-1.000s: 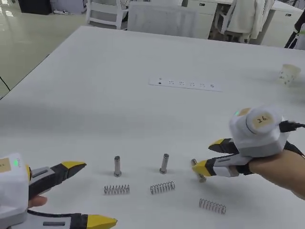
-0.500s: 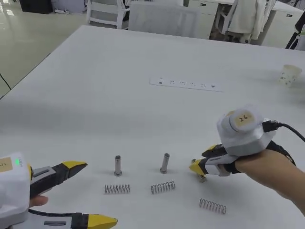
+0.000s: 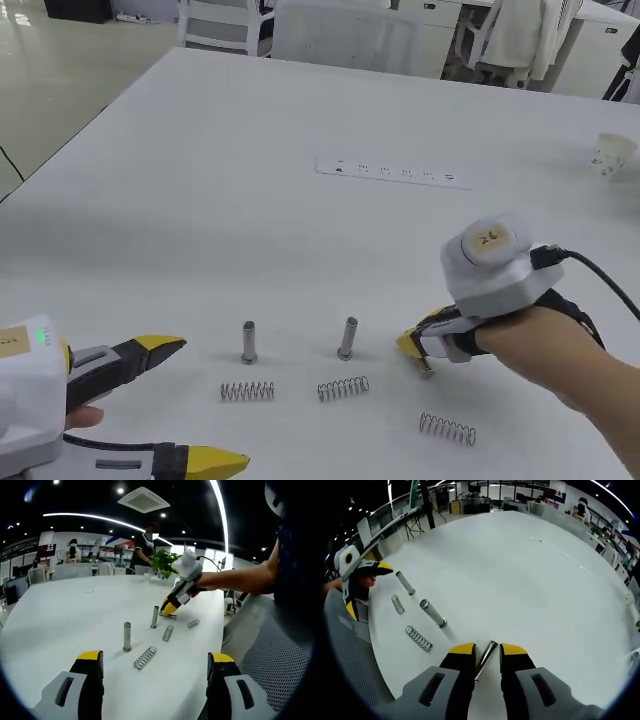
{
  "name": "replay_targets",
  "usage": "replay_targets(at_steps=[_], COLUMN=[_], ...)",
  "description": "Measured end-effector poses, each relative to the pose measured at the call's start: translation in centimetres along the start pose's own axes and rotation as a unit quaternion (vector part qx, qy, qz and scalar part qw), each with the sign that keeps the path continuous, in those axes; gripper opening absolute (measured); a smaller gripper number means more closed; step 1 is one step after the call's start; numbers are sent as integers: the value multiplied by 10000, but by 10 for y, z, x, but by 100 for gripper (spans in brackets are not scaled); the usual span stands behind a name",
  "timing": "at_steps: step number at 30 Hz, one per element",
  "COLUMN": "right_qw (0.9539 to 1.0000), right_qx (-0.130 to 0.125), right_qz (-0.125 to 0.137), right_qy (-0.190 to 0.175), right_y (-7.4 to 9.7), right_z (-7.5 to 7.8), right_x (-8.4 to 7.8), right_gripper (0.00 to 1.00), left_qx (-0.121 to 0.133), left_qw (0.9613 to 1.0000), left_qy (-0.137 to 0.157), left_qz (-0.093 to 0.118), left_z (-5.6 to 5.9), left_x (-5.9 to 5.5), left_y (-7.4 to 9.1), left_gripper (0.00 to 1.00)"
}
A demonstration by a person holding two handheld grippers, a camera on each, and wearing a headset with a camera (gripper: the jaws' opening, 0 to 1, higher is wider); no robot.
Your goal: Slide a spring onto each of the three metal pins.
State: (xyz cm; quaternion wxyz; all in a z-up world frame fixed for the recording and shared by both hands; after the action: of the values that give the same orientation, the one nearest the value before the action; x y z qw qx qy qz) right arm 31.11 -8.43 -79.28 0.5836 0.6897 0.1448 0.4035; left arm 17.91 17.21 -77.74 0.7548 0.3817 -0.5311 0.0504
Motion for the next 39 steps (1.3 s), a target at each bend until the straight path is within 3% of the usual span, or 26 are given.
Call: replay_targets(at_steps=[14, 39], right_qw=[9994, 9979], right_qx=[-54, -249], right_qz=[-173, -464], right_qy=[-295, -364], right_y=[-3, -8], right_z=[0, -2], right_x=[0, 2], right_gripper=[15, 6], left_qx=[-24, -44], left_qw=[10000, 10000], left_qy=[20, 12], left_qz=[5, -7], left_z=[1, 1], left_x=[-1, 0], left_y=[-1, -1], left_gripper=[81, 80])
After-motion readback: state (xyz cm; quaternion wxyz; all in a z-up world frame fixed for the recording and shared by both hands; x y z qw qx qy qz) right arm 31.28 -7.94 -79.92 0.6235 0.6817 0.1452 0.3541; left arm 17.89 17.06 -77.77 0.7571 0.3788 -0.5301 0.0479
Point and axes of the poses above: the centre of the closed fingertips' face, and the gripper's own axes: y roughly backward along the fingers, z roughly to its right, x roughly out of its top, the point moved 7 cm from there along y, roughly backward along the fingers, and after that the axes turned 13 degrees about -z, right-handed, at the moved point
